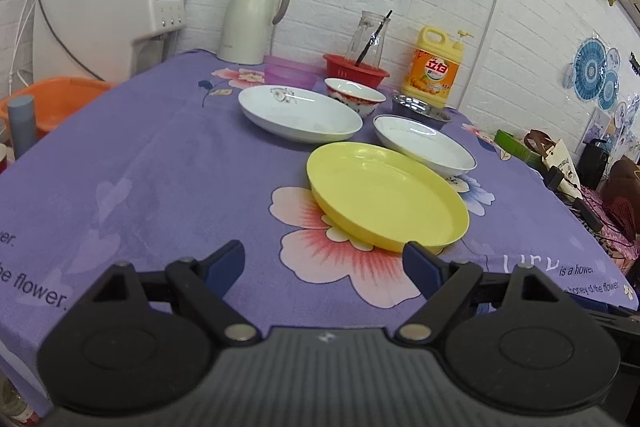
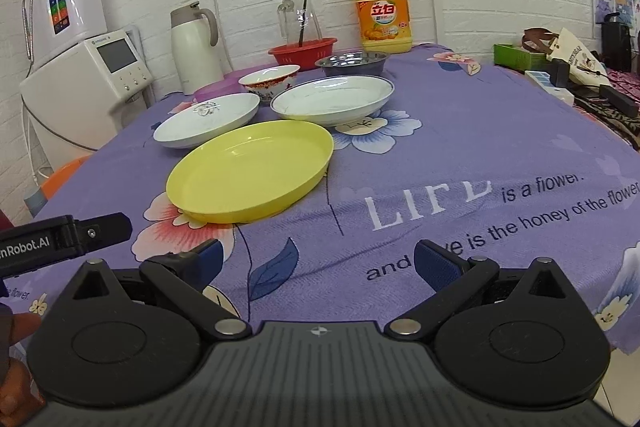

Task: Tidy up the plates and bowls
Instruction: 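Move the left tool to the yellow plate rim and close its fingers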

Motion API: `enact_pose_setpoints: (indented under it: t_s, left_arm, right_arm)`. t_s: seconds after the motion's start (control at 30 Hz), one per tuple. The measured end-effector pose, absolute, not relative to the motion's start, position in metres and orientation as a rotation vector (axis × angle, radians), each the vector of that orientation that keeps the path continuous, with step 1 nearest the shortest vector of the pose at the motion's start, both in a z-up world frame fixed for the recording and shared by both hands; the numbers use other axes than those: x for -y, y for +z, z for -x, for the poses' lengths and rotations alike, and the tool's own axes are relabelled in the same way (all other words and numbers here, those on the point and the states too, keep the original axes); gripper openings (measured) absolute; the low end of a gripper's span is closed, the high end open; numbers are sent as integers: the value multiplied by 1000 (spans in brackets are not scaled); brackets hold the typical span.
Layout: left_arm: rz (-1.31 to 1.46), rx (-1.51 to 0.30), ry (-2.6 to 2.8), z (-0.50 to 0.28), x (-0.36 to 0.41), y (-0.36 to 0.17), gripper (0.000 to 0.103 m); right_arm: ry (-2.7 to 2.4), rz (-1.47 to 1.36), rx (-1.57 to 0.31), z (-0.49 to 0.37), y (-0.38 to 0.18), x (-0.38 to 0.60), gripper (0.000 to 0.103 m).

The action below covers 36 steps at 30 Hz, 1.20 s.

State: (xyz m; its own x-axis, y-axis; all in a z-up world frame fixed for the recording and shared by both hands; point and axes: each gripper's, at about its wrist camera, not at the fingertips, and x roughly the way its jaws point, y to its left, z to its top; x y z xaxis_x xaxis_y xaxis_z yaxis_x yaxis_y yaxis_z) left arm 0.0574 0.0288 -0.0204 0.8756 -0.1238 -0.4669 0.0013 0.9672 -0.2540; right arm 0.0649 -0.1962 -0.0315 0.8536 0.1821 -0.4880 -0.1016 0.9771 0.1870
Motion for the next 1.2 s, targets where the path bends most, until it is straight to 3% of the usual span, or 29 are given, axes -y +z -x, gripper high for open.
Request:
enact_pose_setpoints:
  t_s: [0.7, 1.2]
  left_arm:
    - [273, -630, -45, -176, -44, -14, 85]
    - [169, -703, -18, -217, -29, -32, 85]
  right_arm:
    - [167, -45, -647, -187, -23, 177, 103]
    - [215, 24, -708, -218, -39, 161, 103]
